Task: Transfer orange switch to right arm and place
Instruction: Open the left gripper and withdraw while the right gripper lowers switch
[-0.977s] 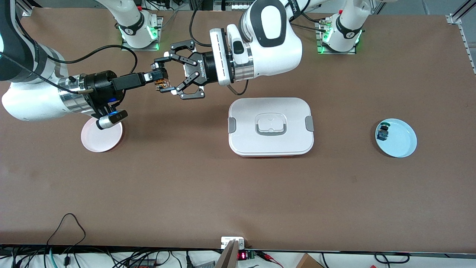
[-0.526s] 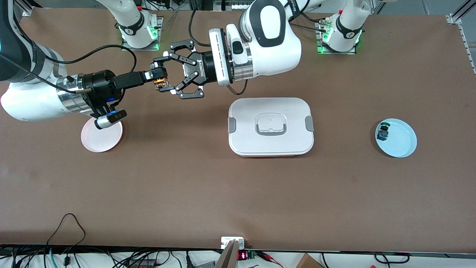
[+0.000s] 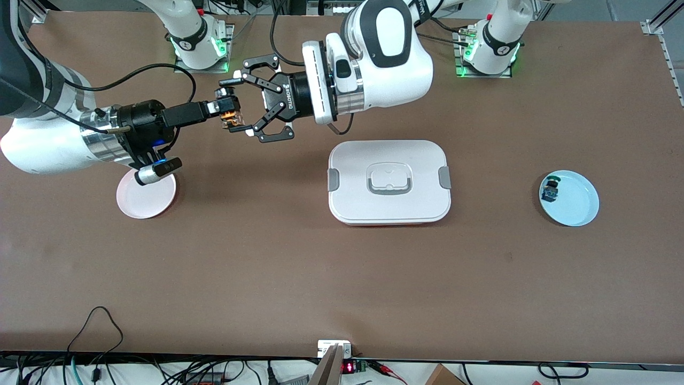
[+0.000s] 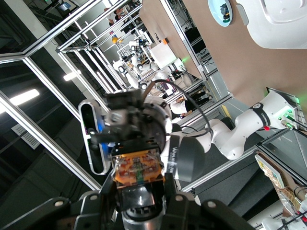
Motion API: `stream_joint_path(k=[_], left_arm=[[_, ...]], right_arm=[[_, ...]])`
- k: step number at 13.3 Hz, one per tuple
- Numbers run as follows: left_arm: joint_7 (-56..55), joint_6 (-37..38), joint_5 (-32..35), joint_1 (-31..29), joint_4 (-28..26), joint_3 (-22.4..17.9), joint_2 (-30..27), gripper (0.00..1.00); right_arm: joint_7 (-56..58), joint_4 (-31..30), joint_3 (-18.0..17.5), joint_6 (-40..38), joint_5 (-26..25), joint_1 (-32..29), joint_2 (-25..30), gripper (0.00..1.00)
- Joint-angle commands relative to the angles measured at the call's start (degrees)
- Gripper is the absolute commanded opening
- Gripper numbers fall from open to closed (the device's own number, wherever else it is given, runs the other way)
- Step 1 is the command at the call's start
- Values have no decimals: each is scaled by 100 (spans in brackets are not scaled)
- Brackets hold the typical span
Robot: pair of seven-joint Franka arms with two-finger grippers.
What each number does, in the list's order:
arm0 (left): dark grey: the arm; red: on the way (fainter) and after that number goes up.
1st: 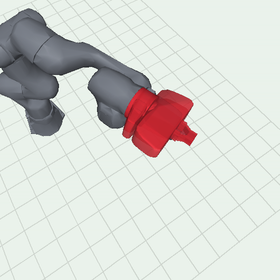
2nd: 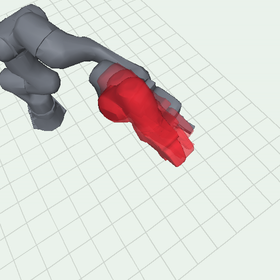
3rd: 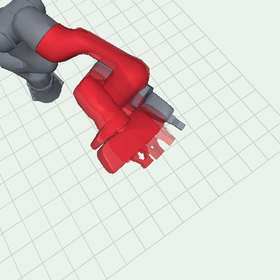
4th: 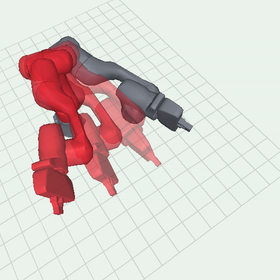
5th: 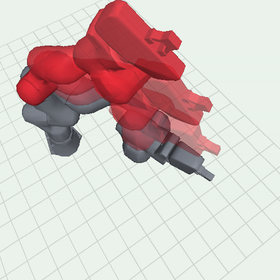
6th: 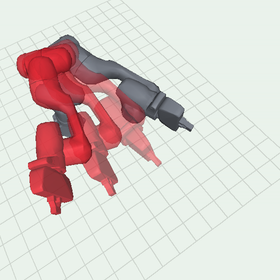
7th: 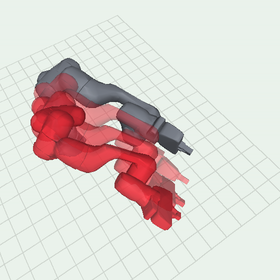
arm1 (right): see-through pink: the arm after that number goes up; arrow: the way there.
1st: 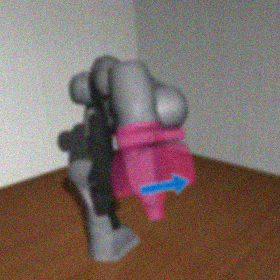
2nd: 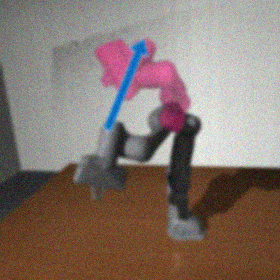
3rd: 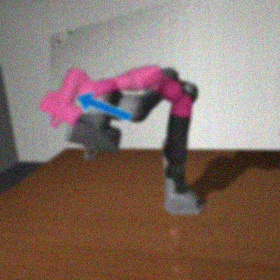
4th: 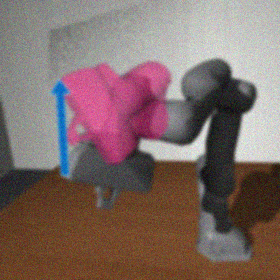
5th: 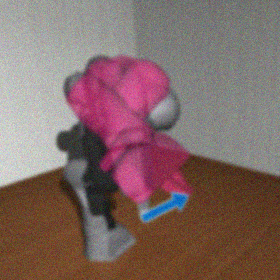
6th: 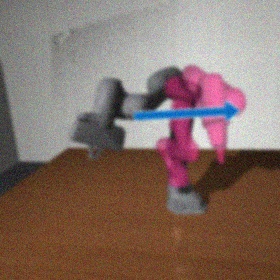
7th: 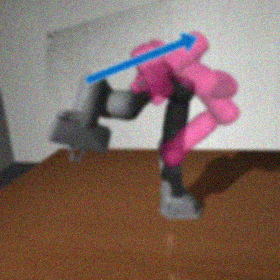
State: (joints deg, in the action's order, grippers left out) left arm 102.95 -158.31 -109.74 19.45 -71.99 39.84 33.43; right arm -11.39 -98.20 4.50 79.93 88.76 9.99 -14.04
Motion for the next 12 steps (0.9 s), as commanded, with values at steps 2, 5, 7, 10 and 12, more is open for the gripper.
stream_joint_path(k=[2,5,7,10,12], left_arm=[[138,-69,-696,-240,107,32,-249,100],[173,421,-654,-634,45,41,-284,100],[173,896,-645,-1003,36,41,-284,100],[147,1940,-645,-1705,-16,32,-276,100],[190,2993,-444,-2163,-314,-38,-249,100]], right_arm=[[128,-33,7,-83,27,3,15,0],[338,-33,16,-65,-25,3,33,0],[488,-33,25,-39,-296,-84,51,0],[690,-24,42,-266,-1489,-356,129,0],[1023,-41,60,-451,-2262,-515,112,0]])
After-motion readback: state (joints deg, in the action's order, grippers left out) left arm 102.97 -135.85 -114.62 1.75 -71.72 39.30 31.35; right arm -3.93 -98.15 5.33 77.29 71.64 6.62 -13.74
